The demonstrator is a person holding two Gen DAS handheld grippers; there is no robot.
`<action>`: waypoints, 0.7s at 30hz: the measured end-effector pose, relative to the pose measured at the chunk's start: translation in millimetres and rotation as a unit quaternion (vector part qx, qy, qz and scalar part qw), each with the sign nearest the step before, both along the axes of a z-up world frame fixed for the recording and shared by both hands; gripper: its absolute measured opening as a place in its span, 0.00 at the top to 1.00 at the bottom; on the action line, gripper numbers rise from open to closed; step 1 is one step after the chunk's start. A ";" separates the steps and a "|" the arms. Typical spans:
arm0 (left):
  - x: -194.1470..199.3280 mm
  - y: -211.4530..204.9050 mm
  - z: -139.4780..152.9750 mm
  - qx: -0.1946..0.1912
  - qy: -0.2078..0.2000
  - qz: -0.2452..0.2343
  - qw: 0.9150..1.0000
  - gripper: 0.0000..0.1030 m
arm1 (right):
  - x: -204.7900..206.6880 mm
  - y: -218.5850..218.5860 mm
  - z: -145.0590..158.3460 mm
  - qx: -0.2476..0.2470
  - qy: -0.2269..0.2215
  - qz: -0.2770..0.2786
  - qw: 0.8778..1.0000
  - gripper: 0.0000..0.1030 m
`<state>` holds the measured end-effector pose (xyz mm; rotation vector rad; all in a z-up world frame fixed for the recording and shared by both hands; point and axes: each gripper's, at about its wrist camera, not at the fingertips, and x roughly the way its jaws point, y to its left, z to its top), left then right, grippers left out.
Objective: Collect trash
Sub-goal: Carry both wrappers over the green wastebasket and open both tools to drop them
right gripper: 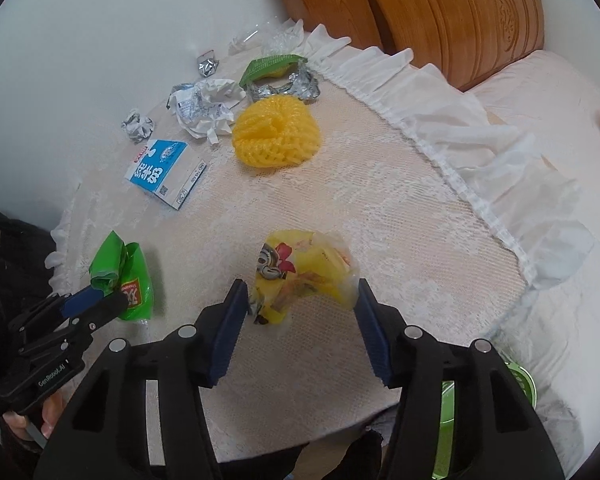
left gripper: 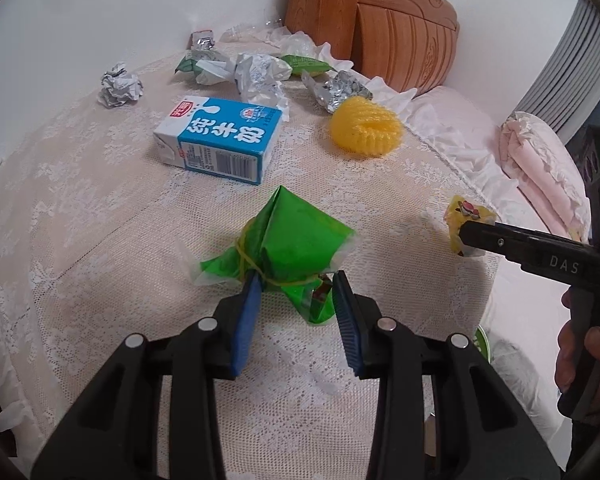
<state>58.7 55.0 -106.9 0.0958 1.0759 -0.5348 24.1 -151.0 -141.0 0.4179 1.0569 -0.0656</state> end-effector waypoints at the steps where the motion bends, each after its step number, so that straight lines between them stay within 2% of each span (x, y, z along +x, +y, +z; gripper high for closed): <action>1: -3.9 -4.6 2.7 -0.001 -0.001 -0.009 1.000 0.65 | -13.2 -6.5 2.2 -0.006 0.001 -0.008 1.000 0.46; 4: -19.5 -26.2 11.6 -0.008 -0.003 -0.048 0.999 0.65 | -59.4 -28.9 2.0 -0.027 0.013 -0.037 0.999 0.46; 7: -41.1 -55.2 18.9 -0.014 -0.004 -0.094 0.996 0.65 | -108.8 -56.6 -10.0 -0.051 0.045 -0.074 0.995 0.45; 11: -68.7 -101.0 21.9 -0.022 0.003 -0.153 0.988 0.65 | -174.2 -99.5 -51.6 -0.037 0.099 -0.145 0.984 0.45; 14: -91.1 -135.8 19.8 -0.014 0.000 -0.198 0.980 0.65 | -206.2 -122.1 -88.0 -0.017 0.128 -0.188 0.974 0.45; 16: -106.8 -158.3 18.5 -0.008 0.000 -0.230 0.973 0.65 | -222.4 -131.3 -109.5 -0.005 0.148 -0.207 0.967 0.28; 17: -114.6 -168.7 17.2 -0.004 0.000 -0.244 0.970 0.65 | -228.3 -136.0 -119.7 -0.003 0.157 -0.218 0.963 0.15; 18: -122.5 -180.0 15.3 0.001 0.002 -0.259 0.966 0.65 | -234.8 -140.8 -128.9 -0.006 0.166 -0.231 0.959 0.06; 21: -144.3 -209.3 6.8 0.016 0.011 -0.298 0.954 0.65 | -254.8 -156.2 -147.8 -0.003 0.191 -0.260 0.947 0.04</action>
